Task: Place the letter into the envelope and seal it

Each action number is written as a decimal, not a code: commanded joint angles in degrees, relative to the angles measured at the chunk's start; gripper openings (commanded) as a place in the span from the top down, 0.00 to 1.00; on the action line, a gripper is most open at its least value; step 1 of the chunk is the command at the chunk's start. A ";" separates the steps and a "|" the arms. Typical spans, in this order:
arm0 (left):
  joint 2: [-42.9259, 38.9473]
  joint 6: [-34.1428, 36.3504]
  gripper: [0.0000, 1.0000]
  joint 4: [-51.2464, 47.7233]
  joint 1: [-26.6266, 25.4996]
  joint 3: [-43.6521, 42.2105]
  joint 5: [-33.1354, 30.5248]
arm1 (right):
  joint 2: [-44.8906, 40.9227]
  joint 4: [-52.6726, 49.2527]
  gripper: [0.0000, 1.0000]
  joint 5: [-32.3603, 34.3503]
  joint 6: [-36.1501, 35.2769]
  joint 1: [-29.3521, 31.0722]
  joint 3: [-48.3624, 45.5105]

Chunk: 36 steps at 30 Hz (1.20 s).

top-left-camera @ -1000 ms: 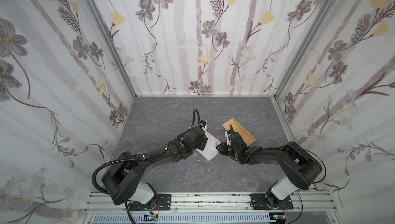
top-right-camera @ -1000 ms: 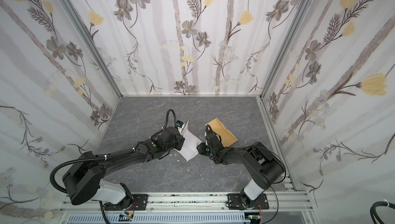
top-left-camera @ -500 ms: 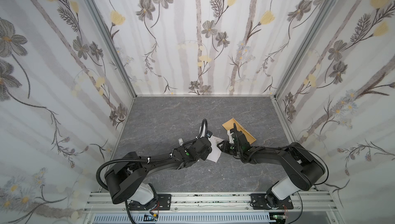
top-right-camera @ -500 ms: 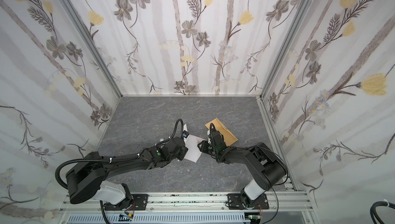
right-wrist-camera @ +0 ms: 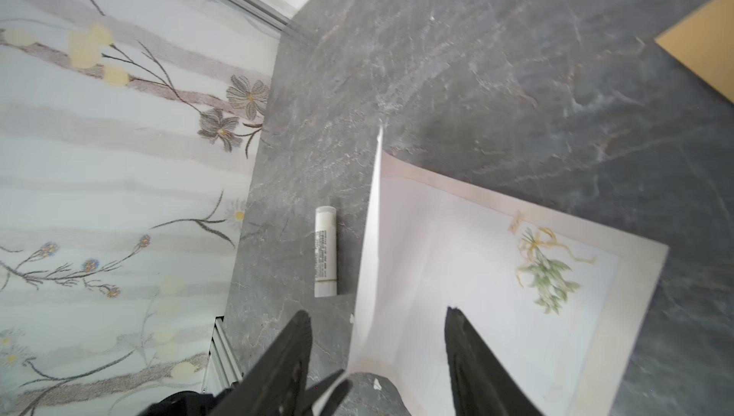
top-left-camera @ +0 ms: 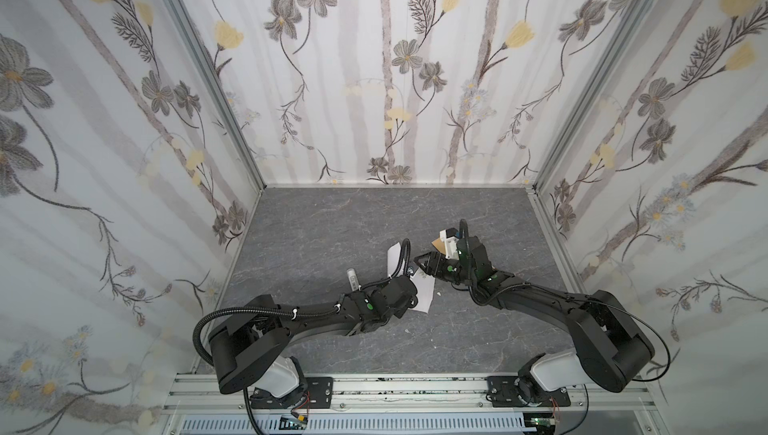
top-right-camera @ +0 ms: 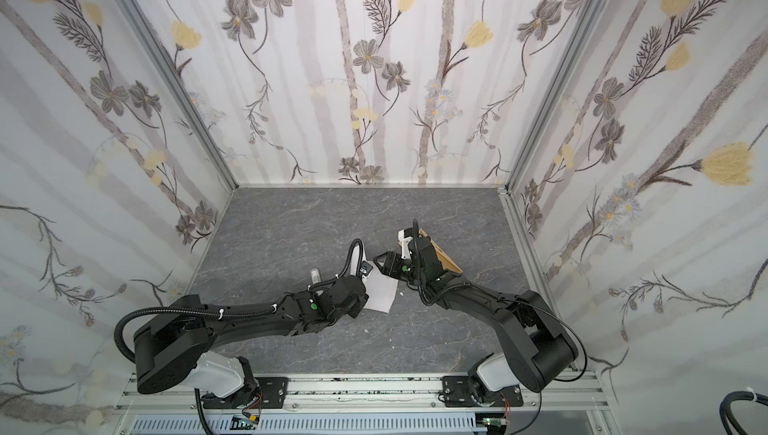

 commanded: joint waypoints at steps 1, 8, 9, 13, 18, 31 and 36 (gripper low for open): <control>-0.08 0.71 1.00 1.04 -0.69 -0.11 -2.16 | 1.82 -3.46 0.44 -1.29 -2.68 0.63 4.01; -0.91 0.64 1.00 2.03 -1.84 -0.16 -3.50 | 6.53 -5.10 0.45 -0.95 -3.36 1.43 7.73; -1.07 0.73 1.00 2.16 -1.95 -0.16 -3.69 | 7.07 -5.04 0.45 -0.91 -3.28 1.52 7.94; -1.36 0.95 1.00 2.50 -2.14 -0.16 -4.38 | 8.71 -5.14 0.46 -0.61 -3.36 1.92 8.54; -2.01 1.38 1.00 2.85 -2.40 -0.27 -5.01 | 10.42 -4.97 0.48 -1.12 -3.43 2.15 9.42; -0.84 0.24 0.86 3.36 -2.70 -0.07 -9.53 | 13.41 -1.86 0.97 -3.43 -2.22 3.03 10.53; -2.36 -2.15 0.71 3.40 -2.07 -0.67 -10.06 | 11.66 -0.97 1.00 -3.24 -2.22 2.97 7.81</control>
